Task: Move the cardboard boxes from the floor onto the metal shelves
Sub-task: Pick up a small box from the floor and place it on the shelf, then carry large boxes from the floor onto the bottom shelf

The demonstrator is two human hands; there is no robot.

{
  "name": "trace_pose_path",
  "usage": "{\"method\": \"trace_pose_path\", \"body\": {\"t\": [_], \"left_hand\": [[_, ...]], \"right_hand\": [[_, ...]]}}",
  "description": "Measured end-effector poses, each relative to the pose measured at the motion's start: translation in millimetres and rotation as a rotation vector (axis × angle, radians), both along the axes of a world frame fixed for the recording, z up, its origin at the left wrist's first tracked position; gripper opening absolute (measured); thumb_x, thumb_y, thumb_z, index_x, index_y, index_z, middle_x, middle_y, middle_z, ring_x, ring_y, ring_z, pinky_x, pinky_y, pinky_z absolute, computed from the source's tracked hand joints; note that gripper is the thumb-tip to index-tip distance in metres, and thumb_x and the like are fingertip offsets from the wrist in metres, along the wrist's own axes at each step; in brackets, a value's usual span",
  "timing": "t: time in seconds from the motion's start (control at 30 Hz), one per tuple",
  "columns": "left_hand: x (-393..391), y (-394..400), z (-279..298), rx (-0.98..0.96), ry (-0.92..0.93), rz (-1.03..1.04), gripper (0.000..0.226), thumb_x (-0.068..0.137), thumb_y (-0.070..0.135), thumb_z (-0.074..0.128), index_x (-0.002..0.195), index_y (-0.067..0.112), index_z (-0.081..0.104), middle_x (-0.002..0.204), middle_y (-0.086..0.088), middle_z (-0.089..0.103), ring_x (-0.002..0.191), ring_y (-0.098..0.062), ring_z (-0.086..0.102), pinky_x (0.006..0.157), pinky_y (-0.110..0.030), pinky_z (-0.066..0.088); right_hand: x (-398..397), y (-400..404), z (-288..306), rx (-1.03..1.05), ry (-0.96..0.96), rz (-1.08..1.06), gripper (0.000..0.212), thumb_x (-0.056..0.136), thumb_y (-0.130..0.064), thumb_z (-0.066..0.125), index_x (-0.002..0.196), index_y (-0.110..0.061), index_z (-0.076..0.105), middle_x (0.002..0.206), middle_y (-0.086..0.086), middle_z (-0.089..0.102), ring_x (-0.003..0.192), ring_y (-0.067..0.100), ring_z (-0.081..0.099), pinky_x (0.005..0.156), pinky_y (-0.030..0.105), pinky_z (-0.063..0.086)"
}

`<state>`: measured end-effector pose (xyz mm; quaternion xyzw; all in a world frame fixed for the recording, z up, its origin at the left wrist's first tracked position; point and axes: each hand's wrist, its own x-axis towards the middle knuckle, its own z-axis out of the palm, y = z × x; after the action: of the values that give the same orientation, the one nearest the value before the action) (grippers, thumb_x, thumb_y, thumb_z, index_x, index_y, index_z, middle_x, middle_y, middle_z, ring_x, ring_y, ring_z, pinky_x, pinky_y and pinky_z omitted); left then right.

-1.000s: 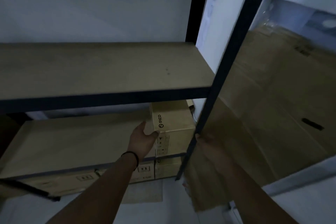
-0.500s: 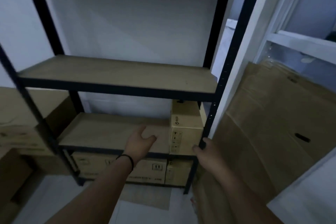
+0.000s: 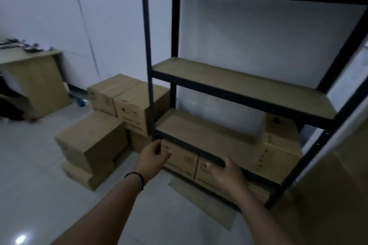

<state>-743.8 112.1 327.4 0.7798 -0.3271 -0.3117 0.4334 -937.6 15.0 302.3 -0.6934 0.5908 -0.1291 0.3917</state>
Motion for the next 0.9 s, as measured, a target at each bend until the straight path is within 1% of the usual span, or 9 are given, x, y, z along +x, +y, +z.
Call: {"method": "trace_pose_path", "body": {"t": [0.07,0.13,0.2,0.3,0.5,0.6,0.63,0.73,0.9], "left_hand": [[30.9,28.9,-2.0,0.012,0.003,0.046,0.052,0.093,0.032,0.060,0.140,0.022,0.041,0.131,0.007,0.048,0.114,-0.012,0.049,0.083,-0.018,0.041],[69.0,60.0,-7.9,0.039,-0.045,0.100,0.065,0.090,0.038,0.062,0.146,0.019,0.035,0.146,0.001,0.042,0.131,-0.018,0.042,0.102,-0.031,0.039],[101.0,85.6,-12.8,0.057,-0.081,0.123,0.068,0.089,0.041,0.063,0.147,0.020,0.034,0.152,-0.001,0.037,0.136,-0.020,0.037,0.109,-0.035,0.035],[157.5,123.7,-18.9,0.077,-0.079,0.149,0.068,0.090,0.042,0.061,0.148,0.019,0.034,0.151,-0.002,0.037,0.136,-0.021,0.039,0.110,-0.036,0.035],[248.4,178.3,-32.1,0.100,-0.058,0.209,0.067,0.089,0.042,0.062,0.147,0.019,0.036,0.151,-0.005,0.038,0.134,-0.024,0.041,0.107,-0.036,0.036],[282.9,195.0,-35.6,0.113,-0.049,0.233,0.064,0.089,0.038,0.063,0.145,0.019,0.038,0.146,-0.007,0.043,0.122,-0.022,0.050,0.091,-0.028,0.045],[293.3,198.5,-37.1,0.112,-0.046,0.237,0.064,0.089,0.038,0.063,0.145,0.019,0.038,0.146,-0.007,0.044,0.122,-0.023,0.050,0.092,-0.029,0.044],[320.7,204.2,-39.3,0.109,-0.036,0.247,0.064,0.089,0.039,0.063,0.145,0.020,0.039,0.148,-0.008,0.041,0.132,-0.026,0.044,0.102,-0.035,0.039],[354.7,198.7,-43.3,0.126,-0.063,0.232,0.063,0.089,0.040,0.063,0.145,0.021,0.040,0.149,-0.004,0.040,0.136,-0.024,0.039,0.106,-0.037,0.035]], "right_hand": [[36.4,15.0,-0.7,0.012,0.001,0.057,0.076,0.084,-0.061,0.055,0.146,-0.023,0.032,0.148,0.004,0.039,0.132,0.028,0.042,0.108,0.050,0.036],[77.6,32.0,-4.9,0.030,-0.012,0.109,0.078,0.083,-0.061,0.056,0.147,-0.023,0.031,0.148,0.004,0.039,0.131,0.028,0.042,0.108,0.051,0.036],[112.0,48.9,-6.7,0.032,-0.021,0.141,0.080,0.084,-0.061,0.055,0.148,-0.023,0.029,0.149,0.003,0.038,0.133,0.026,0.041,0.109,0.050,0.035],[173.0,79.5,-12.7,0.056,-0.022,0.156,0.081,0.084,-0.061,0.055,0.150,-0.023,0.027,0.151,0.002,0.035,0.134,0.025,0.039,0.110,0.044,0.034],[263.0,125.0,-21.5,0.078,0.013,0.194,0.079,0.086,-0.061,0.053,0.151,-0.026,0.023,0.151,0.003,0.035,0.133,0.026,0.040,0.110,0.047,0.034],[295.4,139.0,-24.4,0.076,0.042,0.210,0.076,0.089,-0.058,0.052,0.151,-0.025,0.023,0.153,0.003,0.032,0.135,0.026,0.037,0.112,0.049,0.029],[304.3,141.8,-25.3,0.078,0.047,0.214,0.076,0.089,-0.057,0.052,0.151,-0.025,0.023,0.153,0.003,0.032,0.136,0.026,0.036,0.112,0.050,0.029],[330.7,143.7,-29.1,0.072,0.056,0.226,0.074,0.088,-0.056,0.053,0.150,-0.025,0.025,0.151,0.002,0.035,0.134,0.025,0.038,0.111,0.050,0.030],[370.8,134.5,-35.1,0.103,0.042,0.223,0.070,0.089,-0.053,0.053,0.148,-0.025,0.028,0.148,0.004,0.038,0.131,0.026,0.041,0.109,0.051,0.033]]}}
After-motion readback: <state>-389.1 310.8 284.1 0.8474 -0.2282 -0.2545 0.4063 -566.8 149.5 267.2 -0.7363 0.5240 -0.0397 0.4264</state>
